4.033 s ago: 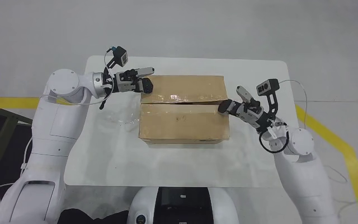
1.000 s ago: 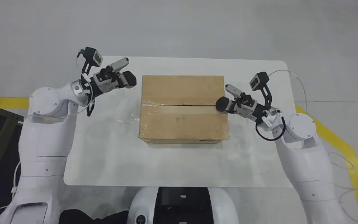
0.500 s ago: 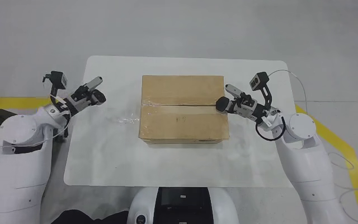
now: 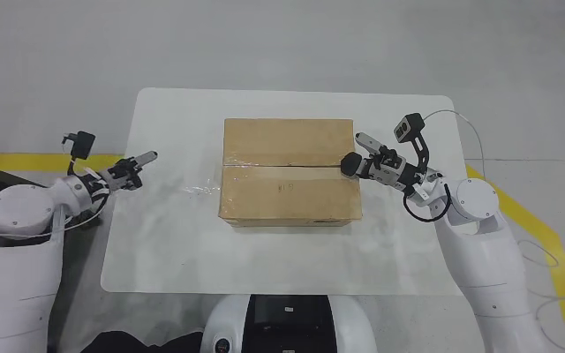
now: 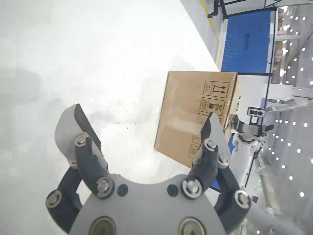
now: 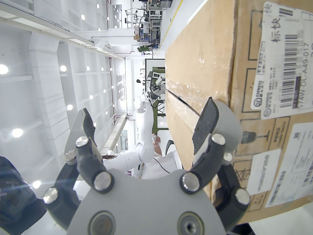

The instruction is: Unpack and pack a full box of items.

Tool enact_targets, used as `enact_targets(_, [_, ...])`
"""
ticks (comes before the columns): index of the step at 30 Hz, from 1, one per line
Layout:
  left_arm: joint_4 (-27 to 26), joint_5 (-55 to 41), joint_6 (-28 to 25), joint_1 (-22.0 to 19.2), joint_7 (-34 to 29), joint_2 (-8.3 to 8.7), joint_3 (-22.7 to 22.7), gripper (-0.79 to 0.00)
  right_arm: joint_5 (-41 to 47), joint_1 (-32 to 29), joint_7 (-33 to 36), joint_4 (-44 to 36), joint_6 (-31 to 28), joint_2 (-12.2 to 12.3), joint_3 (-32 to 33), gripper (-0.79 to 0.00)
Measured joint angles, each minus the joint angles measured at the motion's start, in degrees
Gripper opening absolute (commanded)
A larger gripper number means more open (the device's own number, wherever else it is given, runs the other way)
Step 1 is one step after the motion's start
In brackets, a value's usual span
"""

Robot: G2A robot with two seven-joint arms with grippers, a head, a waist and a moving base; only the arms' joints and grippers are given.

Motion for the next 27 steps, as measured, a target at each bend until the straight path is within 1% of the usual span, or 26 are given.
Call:
enact_targets(3, [-0.72,4.02,-0.59,-0.3,-1.48,0.47,0.96,0.0,0.0,0.0,0.0,0.0,0.0,0.0,0.0,0.0])
enact_targets(7, [-2.14,9.88,-0.05,-1.29,-2.34,0.96,2.81,0.0,0.0,0.0,0.0,0.0,0.0,0.0,0.0,0.0])
enact_targets(12, [-4.81,18.93,1.46,-3.16,-4.29,1.49,6.76,0.0,0.0,0.0,0.0,0.0,0.0,0.0,0.0,0.0])
enact_targets(17, [-6.28,26.86,3.84,-4.76,-7.08,1.85,10.56,0.0,0.0,0.0,0.0,0.0,0.0,0.0,0.0,0.0])
enact_targets(20, [-6.57,28.0,4.39,-5.05,-7.19,1.88,11.4,0.0,0.0,0.0,0.0,0.0,0.0,0.0,0.0,0.0])
enact_targets(27, [-6.57,27.77,4.37,-5.05,-7.12,1.87,11.38,0.0,0.0,0.0,0.0,0.0,0.0,0.0,0.0,0.0])
